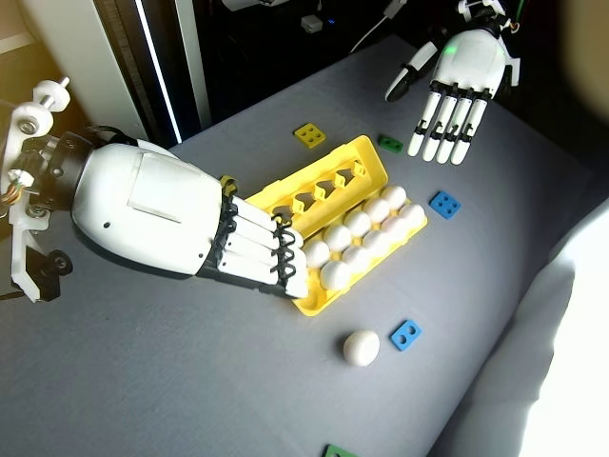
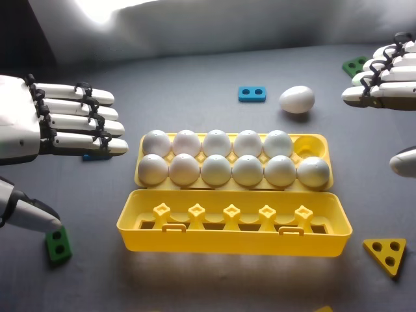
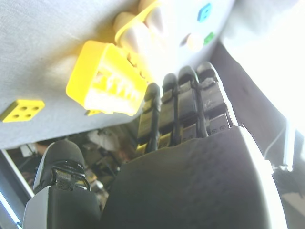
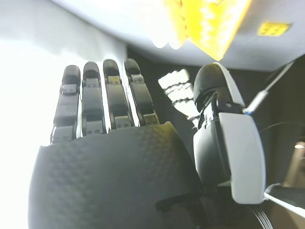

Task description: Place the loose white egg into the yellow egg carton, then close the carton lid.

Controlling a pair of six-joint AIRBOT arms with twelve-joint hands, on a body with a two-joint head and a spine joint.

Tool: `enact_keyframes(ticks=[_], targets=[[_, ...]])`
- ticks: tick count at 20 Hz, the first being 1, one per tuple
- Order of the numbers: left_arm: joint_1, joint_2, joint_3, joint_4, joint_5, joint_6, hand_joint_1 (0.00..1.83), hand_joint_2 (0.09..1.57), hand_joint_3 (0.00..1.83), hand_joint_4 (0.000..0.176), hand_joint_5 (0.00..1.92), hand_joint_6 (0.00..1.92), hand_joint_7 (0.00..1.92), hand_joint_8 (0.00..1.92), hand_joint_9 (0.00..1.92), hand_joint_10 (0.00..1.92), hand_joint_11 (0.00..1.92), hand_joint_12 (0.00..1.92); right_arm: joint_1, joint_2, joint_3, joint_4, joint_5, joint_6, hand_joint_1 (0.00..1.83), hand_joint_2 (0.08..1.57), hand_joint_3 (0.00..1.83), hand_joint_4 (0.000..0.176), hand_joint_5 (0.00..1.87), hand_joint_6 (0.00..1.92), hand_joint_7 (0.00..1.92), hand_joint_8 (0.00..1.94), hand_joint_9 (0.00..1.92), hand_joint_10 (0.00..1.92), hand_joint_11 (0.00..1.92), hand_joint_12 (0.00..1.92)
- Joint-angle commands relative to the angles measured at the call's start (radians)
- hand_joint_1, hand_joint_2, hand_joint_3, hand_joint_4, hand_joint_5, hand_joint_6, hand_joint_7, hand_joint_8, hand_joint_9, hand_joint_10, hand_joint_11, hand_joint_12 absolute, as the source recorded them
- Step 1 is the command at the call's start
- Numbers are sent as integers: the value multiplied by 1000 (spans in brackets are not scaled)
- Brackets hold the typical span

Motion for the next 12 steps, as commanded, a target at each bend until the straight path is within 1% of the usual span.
enact_keyframes(ticks=[1,2,4,6,8,9,10,11,12], targets=[[-5,20,10,-61,-59,-9,0,1146,8,0,109,0,98,0,69,0,8,6,23,4,17,67,26,2,0,1275,3,0,106,3,82,3,58,4,8,121],[-5,19,13,-53,-59,-18,0,1145,7,0,110,1,96,0,66,0,7,5,26,-3,29,94,14,2,0,1284,7,0,110,5,81,3,54,2,2,120],[-6,18,24,-14,-59,-54,0,1149,8,0,119,4,107,5,76,4,16,10,42,-40,79,155,-40,2,0,1292,7,0,110,3,79,1,41,0,0,100],[-8,18,26,9,-59,-71,0,1149,7,0,130,8,119,8,88,8,30,15,49,-63,111,161,-59,2,0,1291,5,0,120,6,96,7,57,7,11,103],[-35,23,24,64,-45,-121,0,1152,7,0,124,3,114,5,83,5,29,15,61,-104,152,161,-82,-3,0,1286,2,0,136,11,104,9,65,9,15,109],[-40,23,24,64,-43,-118,0,1154,8,0,125,3,112,3,83,4,30,16,64,-121,170,161,-95,-4,0,1255,0,4,149,15,100,7,60,6,2,104],[-41,23,29,54,-43,-119,0,1156,8,0,134,7,122,7,93,8,37,19,67,-143,190,163,-110,-4,0,1199,0,33,165,13,92,2,37,3,0,60],[-39,23,36,61,-49,-129,0,1156,8,0,133,5,118,5,84,4,25,14,67,-165,210,164,-110,-4,0,1155,0,51,192,6,99,1,37,2,0,60],[-39,23,35,86,-46,-149,0,1153,6,0,148,11,132,10,96,8,31,17,67,-188,234,164,-110,-4,0,1107,0,71,244,7,112,2,47,2,0,64]])
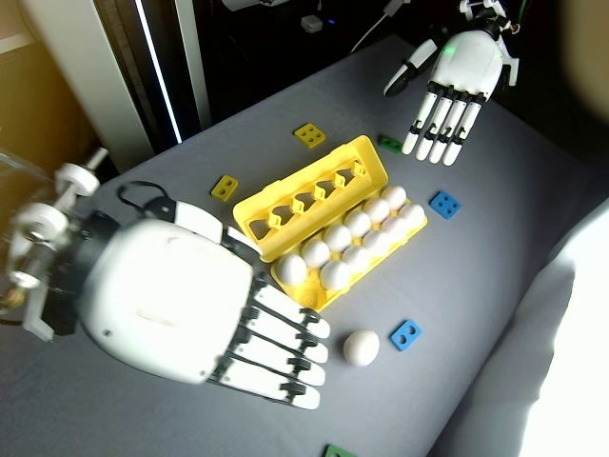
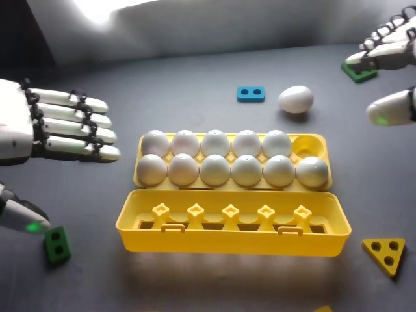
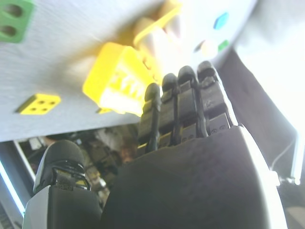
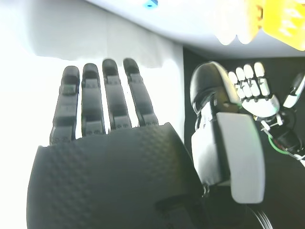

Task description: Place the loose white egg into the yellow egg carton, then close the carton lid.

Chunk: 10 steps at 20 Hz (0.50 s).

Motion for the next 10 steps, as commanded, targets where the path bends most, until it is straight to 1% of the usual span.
enact_keyframes(ticks=[1,2,3,4,5,6,7,9,10], targets=[[-5,20,4,-28,-38,-10,0,1150,4,0,153,12,139,12,100,9,32,18,12,4,23,12,53,-1,0,1083,0,76,255,7,114,2,56,5,3,67],[-5,21,4,-6,-46,-38,0,1153,5,0,157,12,140,11,102,9,39,21,13,-24,60,29,40,-1,11,1038,0,82,259,4,122,2,59,3,0,52],[-3,23,7,-3,-57,-57,0,1157,6,0,156,11,141,10,103,8,38,20,14,-46,91,55,36,-2,4,1016,0,84,233,0,111,0,53,0,0,47],[-4,24,10,-3,-63,-69,0,1166,10,0,153,8,139,9,100,6,34,19,14,-68,122,77,36,-2,11,985,0,71,223,0,91,0,39,0,0,46],[-9,24,17,-3,-66,-83,0,1169,11,0,154,8,141,8,101,6,40,22,14,-85,143,84,39,-2,13,951,0,65,235,2,83,0,25,0,0,34],[-23,24,24,-3,-66,-116,0,1175,12,0,146,4,132,4,93,2,39,22,14,-103,160,87,39,-2,36,913,0,61,246,3,63,0,4,0,0,6],[-35,25,28,-3,-66,-142,0,1178,13,0,142,2,131,3,93,2,41,22,15,-118,172,95,38,-2,56,891,0,60,251,4,42,0,0,0,1,2],[-60,38,26,-2,-72,-149,0,1175,10,0,152,5,141,7,104,6,49,26,26,-140,186,102,33,-1,89,866,0,66,253,3,2,0,0,0,1,0],[-73,44,27,-1,-95,-150,0,1175,10,0,152,5,141,7,104,6,49,26,28,-154,195,103,33,-1,89,866,0,66,253,3,2,0,0,0,1,0]])
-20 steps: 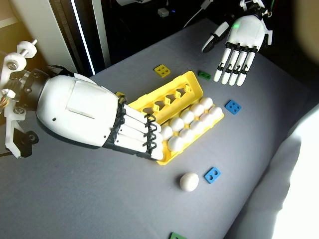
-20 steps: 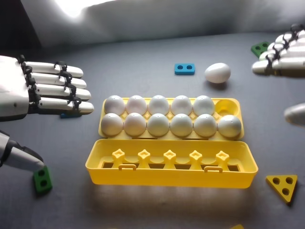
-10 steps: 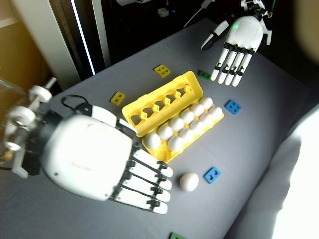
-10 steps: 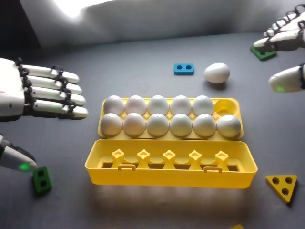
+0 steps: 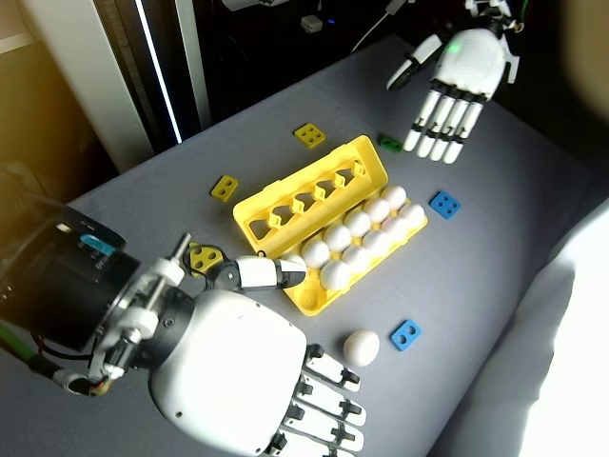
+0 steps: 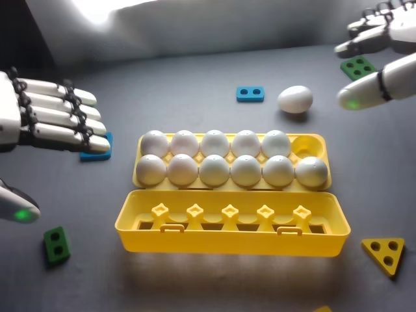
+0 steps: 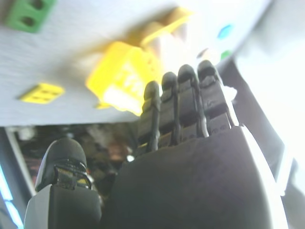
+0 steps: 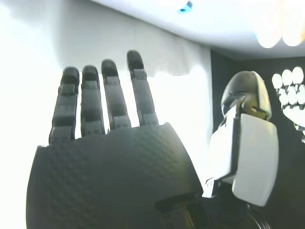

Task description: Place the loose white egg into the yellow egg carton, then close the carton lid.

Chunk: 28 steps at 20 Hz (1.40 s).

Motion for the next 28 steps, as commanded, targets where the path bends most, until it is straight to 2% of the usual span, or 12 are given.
enact_keyframes(ticks=[1,6,10,12,15,17,19,22,23,24,26,28], targets=[[-9,20,6,-66,-70,-5,0,1173,8,0,172,12,164,14,128,14,63,33,16,9,13,12,70,4,163,834,0,70,286,4,17,1,0,0,2,1],[-23,23,-13,8,-111,-74,0,1176,6,0,198,13,201,18,170,21,91,47,17,-51,99,62,72,4,326,781,0,61,341,18,45,9,0,0,12,5],[-7,22,-6,-3,-161,-72,0,1168,1,0,230,8,235,8,195,7,93,53,-3,-112,191,85,93,4,481,772,0,84,419,12,0,0,0,0,0,0],[14,14,8,-64,-163,-53,0,1169,1,0,236,8,235,6,190,3,96,55,-24,-138,230,109,111,4,585,761,0,94,494,29,0,0,0,0,0,0],[43,4,24,-132,-160,6,0,1170,2,0,239,7,231,3,186,1,98,58,-45,-175,282,159,121,4,679,763,0,94,563,16,0,0,0,0,0,0],[42,4,24,-117,-132,11,0,1179,5,0,253,11,241,6,202,7,105,62,-46,-201,318,191,126,3,691,767,2,118,539,1,0,0,0,0,0,0],[39,1,26,-45,-88,11,0,1182,6,0,255,11,246,8,207,9,109,64,-43,-222,345,221,149,3,709,765,1,107,561,10,0,0,0,0,0,0],[46,-12,48,-30,-74,-11,0,1188,7,0,259,9,254,9,213,9,117,68,-40,-260,382,221,143,3,736,761,0,109,595,19,0,0,0,0,0,0],[48,-16,55,-38,-74,-13,0,1190,8,0,253,5,247,5,206,5,109,65,-40,-269,387,221,141,3,722,762,0,128,603,19,0,0,0,0,0,0],[54,-21,61,-53,-76,-13,0,1191,7,0,243,0,232,0,196,1,101,62,-40,-280,394,221,139,3,680,759,0,164,642,29,0,0,0,0,0,0],[57,-24,63,-58,-76,-13,0,1192,6,0,239,0,228,0,189,0,91,58,-40,-298,400,221,141,-27,680,765,2,161,703,14,0,0,0,0,0,0],[58,-26,67,-57,-79,-12,0,1202,9,0,259,7,243,5,199,4,104,64,-40,-319,419,221,143,-50,678,775,6,172,717,16,0,0,0,0,0,0]])
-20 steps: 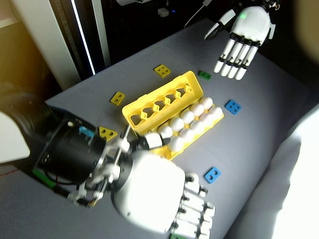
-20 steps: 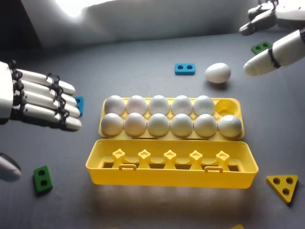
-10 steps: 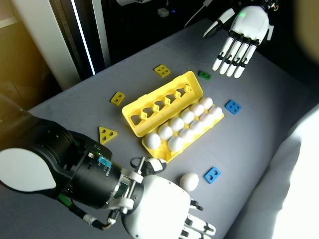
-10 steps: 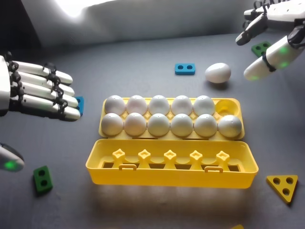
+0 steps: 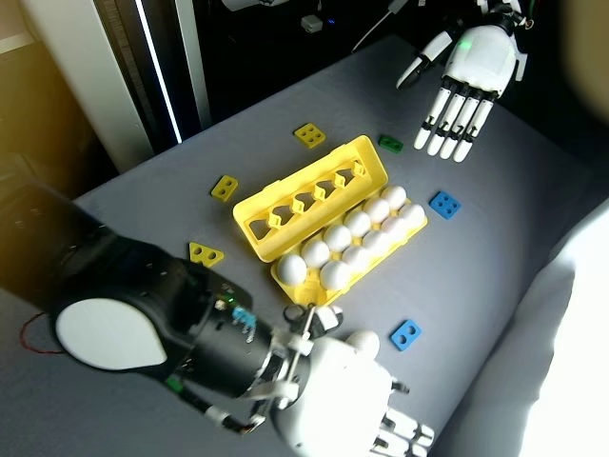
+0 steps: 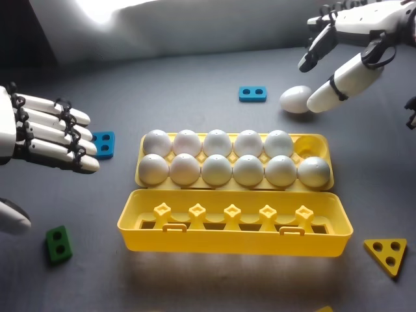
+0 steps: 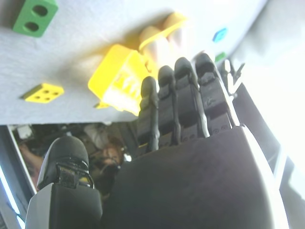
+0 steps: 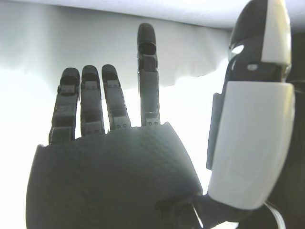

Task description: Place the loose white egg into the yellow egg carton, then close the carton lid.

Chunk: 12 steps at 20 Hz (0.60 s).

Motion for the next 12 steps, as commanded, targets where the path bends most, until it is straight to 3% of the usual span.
enact_keyframes(ticks=[1,4,5,9,12], targets=[[2,9,16,-74,-49,-3,0,1200,8,0,249,2,234,1,191,0,94,60,11,11,19,13,76,-3,682,776,6,172,717,14,0,0,0,0,0,0],[13,3,32,-56,-58,-12,0,1201,6,0,251,2,230,0,184,0,86,58,11,-13,48,13,90,-7,667,775,5,167,695,3,0,0,0,0,0,0],[18,0,35,-35,-59,-22,0,1200,6,0,263,7,245,7,200,7,97,63,12,-24,59,13,92,-15,684,767,0,154,715,11,2,1,4,1,0,0],[22,-8,40,-5,-81,-48,0,1197,3,0,257,2,250,6,205,7,92,63,10,-56,96,13,92,-24,723,760,0,174,747,17,24,7,0,0,4,2],[30,-12,49,-3,-100,-63,0,1205,6,0,256,1,253,6,205,6,88,62,9,-76,111,12,99,-31,720,756,0,174,758,18,23,6,0,0,0,0]])
